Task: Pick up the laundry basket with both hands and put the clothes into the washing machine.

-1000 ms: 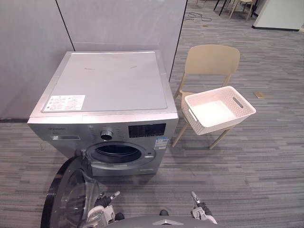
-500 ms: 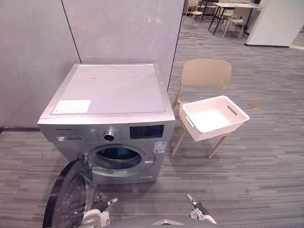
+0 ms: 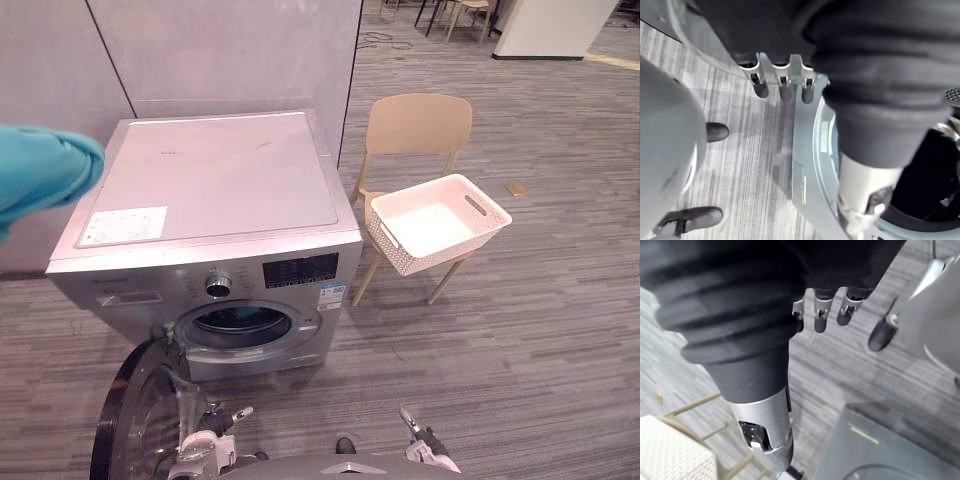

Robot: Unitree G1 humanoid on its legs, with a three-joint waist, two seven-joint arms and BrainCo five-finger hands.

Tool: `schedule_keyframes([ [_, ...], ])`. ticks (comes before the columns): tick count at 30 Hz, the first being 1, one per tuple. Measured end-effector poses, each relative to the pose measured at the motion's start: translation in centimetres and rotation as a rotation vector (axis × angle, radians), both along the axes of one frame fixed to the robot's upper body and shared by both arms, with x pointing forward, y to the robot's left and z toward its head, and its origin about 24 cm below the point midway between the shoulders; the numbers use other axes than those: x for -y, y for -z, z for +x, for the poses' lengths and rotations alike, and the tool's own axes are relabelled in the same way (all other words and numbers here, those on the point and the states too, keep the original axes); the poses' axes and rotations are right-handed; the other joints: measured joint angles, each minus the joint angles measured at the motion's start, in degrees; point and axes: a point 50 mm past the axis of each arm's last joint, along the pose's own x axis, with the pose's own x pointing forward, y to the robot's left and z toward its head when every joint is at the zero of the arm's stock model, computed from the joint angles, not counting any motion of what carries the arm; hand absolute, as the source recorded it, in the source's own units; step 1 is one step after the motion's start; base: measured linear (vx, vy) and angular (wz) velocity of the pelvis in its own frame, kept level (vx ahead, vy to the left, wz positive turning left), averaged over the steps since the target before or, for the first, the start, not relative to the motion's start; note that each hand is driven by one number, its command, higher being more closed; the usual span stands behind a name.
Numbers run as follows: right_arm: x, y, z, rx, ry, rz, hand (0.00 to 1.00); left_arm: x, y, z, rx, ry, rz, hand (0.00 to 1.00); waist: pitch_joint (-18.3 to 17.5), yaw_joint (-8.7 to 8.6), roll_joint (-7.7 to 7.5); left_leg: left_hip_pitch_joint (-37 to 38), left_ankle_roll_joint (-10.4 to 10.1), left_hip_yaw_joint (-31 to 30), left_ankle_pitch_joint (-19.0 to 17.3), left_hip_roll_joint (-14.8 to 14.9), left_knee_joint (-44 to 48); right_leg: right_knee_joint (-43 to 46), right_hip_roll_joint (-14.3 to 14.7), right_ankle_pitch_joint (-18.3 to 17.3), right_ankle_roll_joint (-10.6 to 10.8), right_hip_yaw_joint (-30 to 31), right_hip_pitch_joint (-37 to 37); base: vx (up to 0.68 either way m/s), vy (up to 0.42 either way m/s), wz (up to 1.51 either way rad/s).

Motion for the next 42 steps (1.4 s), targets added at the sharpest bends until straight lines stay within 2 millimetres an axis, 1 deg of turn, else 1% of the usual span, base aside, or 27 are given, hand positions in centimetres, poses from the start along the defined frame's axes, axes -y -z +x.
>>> schedule_keyframes([
  [2, -1.5, -0.9, 2.2, 0.087, -0.029, 0.023, 0.00, 0.5, -0.4, 1.2, 0.036, 0.010, -0.008, 0.00, 1.03, -0.11, -1.28, -1.19, 0.64, 2.66, -0.44, 0.01, 0.73, 12.98, 0.25, -2.72, 1.77, 0.37, -8.31, 0.10, -0.005, -0.51],
  [3, -2.1, -1.1, 2.8, 0.107, -0.041, 0.036, 0.00, 0.6, -0.5, 1.5, 0.044, 0.024, -0.004, 0.00, 2.00, -0.25, -1.99, -0.70, 0.82, 3.42, -0.49, -0.06, 0.68, 18.42, 0.21, -3.76, 1.79, 0.35, -10.98, 0.06, -0.027, -0.31],
  [4, -2.4, -1.2, 3.1, 0.114, -0.048, 0.042, 0.00, 0.7, -0.7, 2.0, 0.057, 0.031, -0.002, 0.00, 2.73, -0.23, -2.53, 0.11, 0.93, 3.70, -0.67, -0.13, 0.69, 21.96, 0.16, -4.19, 1.13, 0.07, -12.19, 0.09, -0.060, -0.18],
  [5, -2.5, -1.3, 3.2, 0.117, -0.051, 0.045, 0.00, 0.9, -0.7, 2.1, 0.057, 0.032, -0.007, 0.00, 3.99, -0.13, -2.44, 2.65, 0.92, 4.16, -0.68, -0.09, 0.58, 28.10, -0.71, -6.37, -0.75, -0.84, -13.12, 0.15, -0.100, -0.08],
  [6, -2.4, -1.2, 3.0, 0.112, -0.050, 0.043, 0.00, 1.0, -0.6, 1.6, 0.046, 0.026, -0.010, 0.00, 3.82, -0.20, -2.54, 4.52, 0.89, 3.87, -0.68, 0.43, 0.46, 31.58, -2.39, -7.88, -0.76, -1.72, -12.95, 0.17, -0.120, 0.03],
  [7, -2.4, -1.2, 2.8, 0.113, -0.049, 0.042, 0.00, 0.9, -0.6, 1.6, 0.047, 0.025, -0.010, 0.00, 3.73, -0.21, -2.60, 5.09, 0.79, 3.39, -0.72, 0.77, 0.47, 32.37, -3.61, -8.28, -0.71, -2.18, -12.87, 0.19, -0.216, 0.33],
  [8, -2.2, -1.3, 2.8, 0.121, -0.046, 0.039, 0.00, 0.9, -0.7, 1.9, 0.056, 0.025, -0.009, 0.00, 3.71, -0.27, -2.56, 5.45, -0.57, 1.97, -0.95, 1.96, 0.41, 32.05, -6.80, -8.69, -0.96, -2.54, -12.96, 0.14, -0.226, 0.38],
  [10, -2.0, -1.2, 2.7, 0.118, -0.034, 0.038, 0.00, 0.8, -0.6, 1.7, 0.052, 0.026, -0.007, 0.00, 3.66, -0.26, -2.67, 5.49, -2.16, 1.01, -1.29, 3.08, 0.41, 28.83, -10.22, -8.42, -1.08, -1.65, -13.00, 0.10, -0.269, 0.31],
  [11, -1.7, -1.1, 2.5, 0.113, -0.015, 0.037, 0.00, 0.7, -0.5, 1.4, 0.042, 0.033, -0.002, 0.00, 3.52, -0.33, -2.85, 5.60, -3.77, 0.24, -1.21, 3.90, 0.37, 24.72, -12.42, -7.06, -1.16, 0.43, -12.81, 0.12, -0.513, 0.21],
  [12, -1.6, -0.9, 2.0, 0.095, -0.005, 0.038, 0.00, 0.5, -0.4, 1.3, 0.036, 0.056, 0.011, 0.00, 2.87, -0.45, -3.59, 5.59, -6.15, -0.52, -1.34, 4.54, 0.22, 19.57, -13.61, -2.85, -1.54, 2.91, -12.12, 0.12, -0.560, 0.20],
  [13, -1.7, -0.7, 1.5, 0.076, -0.003, 0.041, 0.00, 0.2, -0.4, 1.2, 0.030, 0.071, 0.022, 0.00, 2.36, -0.56, -4.53, 5.60, -7.52, -1.54, -1.42, 4.40, -0.04, 17.23, -13.96, -1.31, 1.22, 4.91, -11.44, 0.12, -0.617, 0.27],
  [14, -1.2, -0.3, 0.8, 0.043, 0.001, 0.036, 0.00, 0.1, -0.1, 0.5, -0.005, 0.101, 0.031, 0.00, 1.46, -1.02, -3.81, 5.84, -8.84, -4.39, -0.99, 5.91, -1.74, 15.55, -12.03, -5.11, 7.45, 5.59, -9.14, 0.05, -0.494, 0.07],
  [15, 0.0, -0.2, 0.3, 0.017, 0.009, 0.007, 0.00, 1.0, 0.1, 0.2, -0.021, 0.130, 0.013, 0.00, 0.94, -0.66, -1.97, 5.77, -9.69, -8.67, -1.56, 7.08, -3.11, 13.06, -10.02, -7.38, 8.99, 4.93, -8.70, 0.04, -0.433, -0.07],
  [17, 1.8, -0.1, -0.3, -0.016, 0.012, -0.031, 0.00, 2.3, 0.3, 0.0, -0.033, 0.139, -0.019, 0.00, 0.70, -1.43, 0.67, 6.39, -10.02, -11.22, -0.45, 7.71, -3.62, 14.63, -7.56, -7.88, 7.83, 3.57, -8.30, 0.05, -0.289, 0.02],
  [19, 2.3, 0.6, -2.3, -0.095, 0.007, -0.029, 0.00, 2.0, 0.4, -0.5, -0.043, 0.122, -0.014, 0.00, 0.77, -1.38, 0.89, 9.11, -12.33, -10.99, 2.33, 10.47, -3.00, 16.78, -5.02, -8.67, 6.44, 2.50, -5.10, 0.02, -0.275, 0.12],
  [23, 1.4, 0.7, -2.3, -0.104, -0.058, -0.034, 0.00, 0.0, 0.3, -0.6, -0.034, 0.075, 0.023, 0.00, -0.19, -2.25, 0.72, 5.82, -12.79, -13.00, 2.80, 14.98, 1.75, 15.70, -1.46, -9.99, 3.42, -0.76, -4.14, -0.09, -0.162, 0.20],
  [25, 1.3, 0.7, -2.4, -0.105, -0.057, -0.032, 0.00, -0.4, 0.3, -0.7, -0.038, 0.069, 0.031, 0.00, 0.05, -2.35, 0.05, 2.80, -12.14, -13.84, 4.69, 16.35, 4.87, 15.30, -0.66, -9.56, 2.00, -2.78, -3.87, -0.12, -0.126, 0.47],
  [27, 0.7, 1.0, -3.2, -0.126, -0.043, -0.013, 0.00, -1.0, 0.2, -0.8, -0.037, 0.069, 0.045, 0.00, 0.26, -2.78, -0.21, 1.16, -7.37, -6.64, 10.47, 17.98, 3.55, 12.70, -0.36, -8.36, -0.14, -5.97, -1.91, -0.13, -0.162, 0.65],
  [28, 0.7, 1.1, -3.4, -0.133, -0.038, -0.011, 0.00, -1.1, 0.3, -1.0, -0.041, 0.071, 0.049, 0.00, 0.09, -2.93, -0.52, 2.41, -6.86, -4.24, 12.29, 18.08, 0.90, 11.77, -0.41, -8.15, -0.53, -6.56, -1.49, -0.15, -0.149, 0.66],
  [29, 0.6, 1.2, -3.8, -0.144, -0.030, -0.011, 0.00, -1.2, 0.2, -0.8, -0.036, 0.081, 0.054, 0.00, 0.14, -3.39, -0.84, 2.59, -5.80, 0.73, 9.42, 18.17, 4.25, 10.72, -0.80, -6.98, -1.83, -8.38, -0.92, -0.13, -0.096, 0.46],
  [30, 1.1, 1.1, -3.8, -0.138, -0.022, -0.028, 0.00, -0.7, 0.2, -0.8, -0.037, 0.106, 0.047, 0.00, 0.70, -3.33, -0.30, 1.75, -5.99, 3.14, 2.88, 17.06, 10.77, 9.93, -0.75, -6.18, -2.27, -9.11, -0.61, -0.13, -0.064, 0.35],
  [31, 1.2, 1.1, -3.8, -0.137, -0.023, -0.033, 0.00, -0.4, 0.3, -0.9, -0.039, 0.124, 0.046, 0.00, 0.74, -3.36, 0.36, 1.81, -6.17, 3.21, 0.20, 15.68, 12.51, 9.35, -0.78, -5.85, -2.25, -9.23, -0.21, -0.11, 0.027, 0.17],
  [33, 1.7, 1.1, -4.2, -0.147, -0.022, -0.045, 0.00, 0.7, 0.4, -1.0, -0.044, 0.187, 0.037, 0.00, 0.67, -3.55, 2.28, 3.04, -6.17, 1.09, -6.71, 8.60, 11.66, 6.13, -0.72, -4.68, -1.57, -8.69, 1.21, -0.12, 0.097, 0.12],
  [36, 1.8, 1.1, -4.3, -0.151, -0.034, -0.046, 0.00, 0.4, 0.4, -1.1, -0.045, 0.181, 0.044, 0.00, 0.66, -2.62, 2.16, 3.13, -5.59, -6.29, -7.81, 3.04, 6.97, 0.37, -0.14, -0.41, -1.16, -4.21, 1.90, -0.08, 0.091, -0.24],
  [38, 1.6, 1.1, -4.2, -0.150, -0.037, -0.042, 0.00, -0.2, 0.4, -1.4, -0.057, 0.157, 0.051, 0.00, 0.62, -2.30, 2.12, 2.87, -3.85, -6.46, -6.77, 2.26, 6.30, -3.57, -0.11, 3.00, -0.83, -2.52, 2.52, -0.02, 0.107, -0.34],
  [39, 1.5, 1.1, -4.3, -0.152, -0.034, -0.037, 0.00, -0.5, 0.5, -1.7, -0.069, 0.132, 0.053, 0.00, 0.51, -2.33, 1.92, 2.81, -3.83, -5.96, -6.77, 2.26, 6.15, -5.59, -0.21, 4.25, -0.99, -2.31, 3.07, -0.02, 0.076, -0.27],
  [42, 1.1, 1.2, -4.5, -0.155, -0.032, -0.026, 0.00, -1.1, 0.6, -2.0, -0.075, 0.081, 0.052, 0.00, 0.02, -2.34, 1.18, 3.14, -3.50, -5.96, -6.03, 1.99, 4.19, -7.00, -0.26, 4.92, -0.96, -2.26, 3.12, 0.05, 0.011, -0.05],
])
